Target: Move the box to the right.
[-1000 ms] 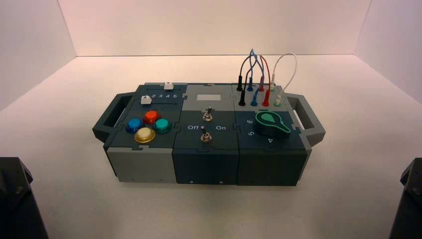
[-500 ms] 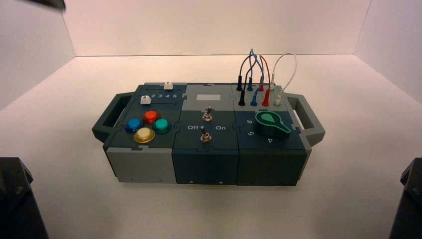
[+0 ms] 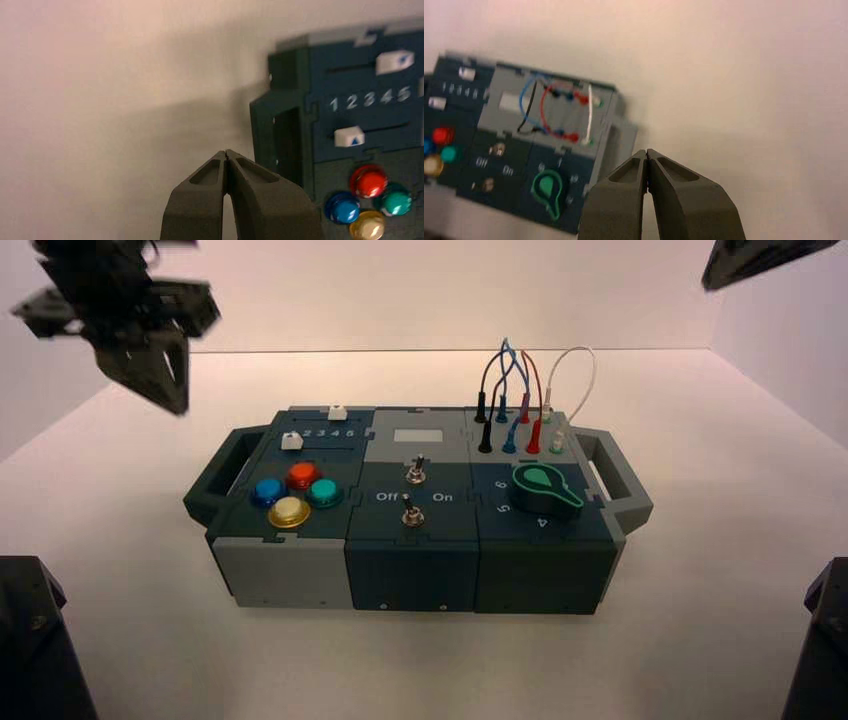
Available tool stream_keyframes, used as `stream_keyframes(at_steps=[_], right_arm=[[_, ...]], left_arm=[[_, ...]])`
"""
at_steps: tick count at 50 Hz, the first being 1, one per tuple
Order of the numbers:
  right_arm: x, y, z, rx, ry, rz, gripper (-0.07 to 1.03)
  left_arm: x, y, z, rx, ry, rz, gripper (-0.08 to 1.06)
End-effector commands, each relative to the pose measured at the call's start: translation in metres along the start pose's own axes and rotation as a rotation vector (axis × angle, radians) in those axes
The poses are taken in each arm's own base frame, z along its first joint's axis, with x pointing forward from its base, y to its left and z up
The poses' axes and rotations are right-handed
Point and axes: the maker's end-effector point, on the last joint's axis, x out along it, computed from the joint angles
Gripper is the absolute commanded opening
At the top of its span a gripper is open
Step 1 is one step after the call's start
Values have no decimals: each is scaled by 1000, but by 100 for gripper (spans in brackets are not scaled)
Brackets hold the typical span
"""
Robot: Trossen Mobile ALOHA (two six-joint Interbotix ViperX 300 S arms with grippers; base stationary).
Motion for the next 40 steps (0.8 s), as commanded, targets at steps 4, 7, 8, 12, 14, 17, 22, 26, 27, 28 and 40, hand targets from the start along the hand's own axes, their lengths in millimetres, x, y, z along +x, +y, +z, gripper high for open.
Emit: stream_keyframes(at_steps=[4, 7, 8, 12, 14, 17, 22, 26, 27, 28, 40], right_arm=[[-5, 4, 14, 4, -33, 14, -2], [-7, 5, 16, 3, -47, 15, -2], [-6, 4, 16, 4, -45, 14, -2], [-9, 4, 18, 1, -70, 14, -2], [-11, 5, 19, -2, -79, 16, -2], [-13, 5, 20, -2, -93, 16, -2], [-16, 5, 23, -1, -115, 17, -2], [-19, 5, 24, -2, -131, 18, -2], [-19, 5, 24, -2, -132, 18, -2], [-19, 5, 23, -2, -132, 18, -2], [-21, 5, 21, 4, -141, 21, -2]], left_arm=[[18, -13, 1, 49, 94, -5, -3], [25, -16, -3, 64, 128, -6, -3], [25, -17, -3, 70, 132, -5, -3], [33, -28, -10, 114, 172, -7, -3], [36, -31, -13, 125, 190, -8, -3], [39, -32, -15, 135, 211, -6, -3], [42, -36, -16, 152, 228, -7, -3], [43, -46, -15, 190, 228, -9, -3], [43, -48, -15, 200, 228, -10, -3], [43, -51, -15, 213, 225, -11, -3], [38, -88, -15, 329, 205, -34, -3]])
